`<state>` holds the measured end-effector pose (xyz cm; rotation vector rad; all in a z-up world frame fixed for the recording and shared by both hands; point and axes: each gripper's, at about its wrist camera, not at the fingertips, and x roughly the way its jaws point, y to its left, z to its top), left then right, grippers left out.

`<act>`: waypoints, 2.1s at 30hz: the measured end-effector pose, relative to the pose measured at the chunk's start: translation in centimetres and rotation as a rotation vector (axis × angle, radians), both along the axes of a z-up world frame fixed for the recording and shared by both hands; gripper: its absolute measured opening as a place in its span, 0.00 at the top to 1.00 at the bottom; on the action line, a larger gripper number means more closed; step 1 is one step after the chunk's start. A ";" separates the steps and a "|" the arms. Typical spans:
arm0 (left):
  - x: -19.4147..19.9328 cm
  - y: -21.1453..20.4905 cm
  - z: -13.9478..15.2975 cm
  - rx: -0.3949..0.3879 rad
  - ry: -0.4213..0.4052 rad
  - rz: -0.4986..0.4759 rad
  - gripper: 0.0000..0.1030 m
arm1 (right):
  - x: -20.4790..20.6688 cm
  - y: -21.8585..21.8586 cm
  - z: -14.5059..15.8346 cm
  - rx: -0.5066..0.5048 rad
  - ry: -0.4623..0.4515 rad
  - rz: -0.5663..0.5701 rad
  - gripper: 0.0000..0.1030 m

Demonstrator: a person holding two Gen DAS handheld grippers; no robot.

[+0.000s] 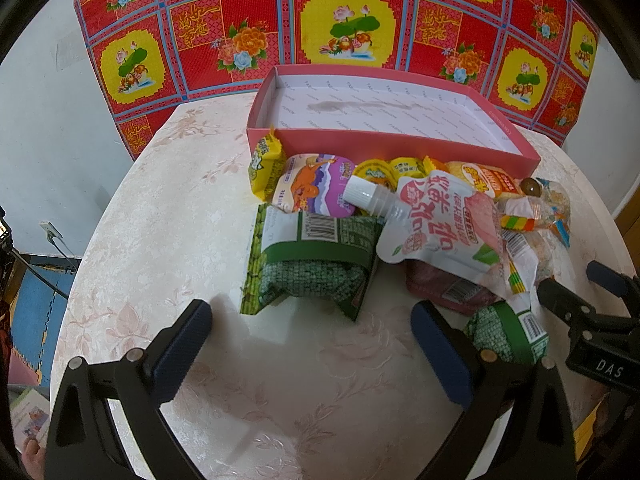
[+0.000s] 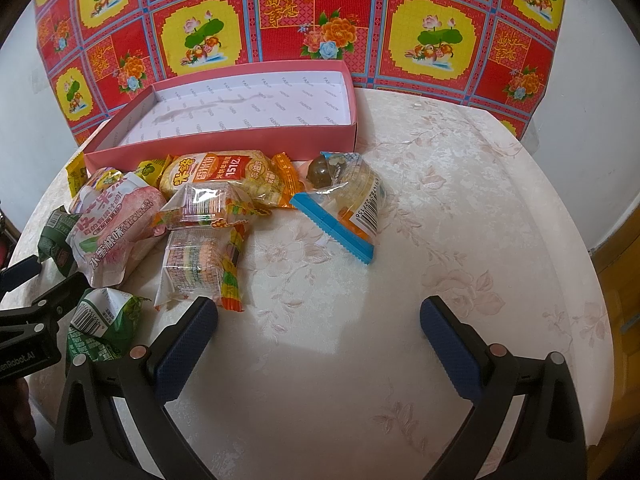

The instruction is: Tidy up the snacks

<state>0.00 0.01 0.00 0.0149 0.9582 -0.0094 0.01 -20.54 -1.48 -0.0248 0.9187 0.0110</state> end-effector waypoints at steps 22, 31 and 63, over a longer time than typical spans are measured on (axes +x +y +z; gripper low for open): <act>0.0 0.0 0.0 -0.001 0.000 -0.004 0.03 | 0.0 -0.1 0.1 0.004 -0.001 0.022 0.00; -0.6 -0.5 1.1 -0.042 -0.014 -0.051 0.13 | 0.4 -0.5 1.0 0.032 -0.004 0.062 0.12; 2.5 0.4 1.1 -0.052 -0.001 -0.058 0.41 | 3.2 -2.7 2.5 0.149 -0.069 0.076 0.19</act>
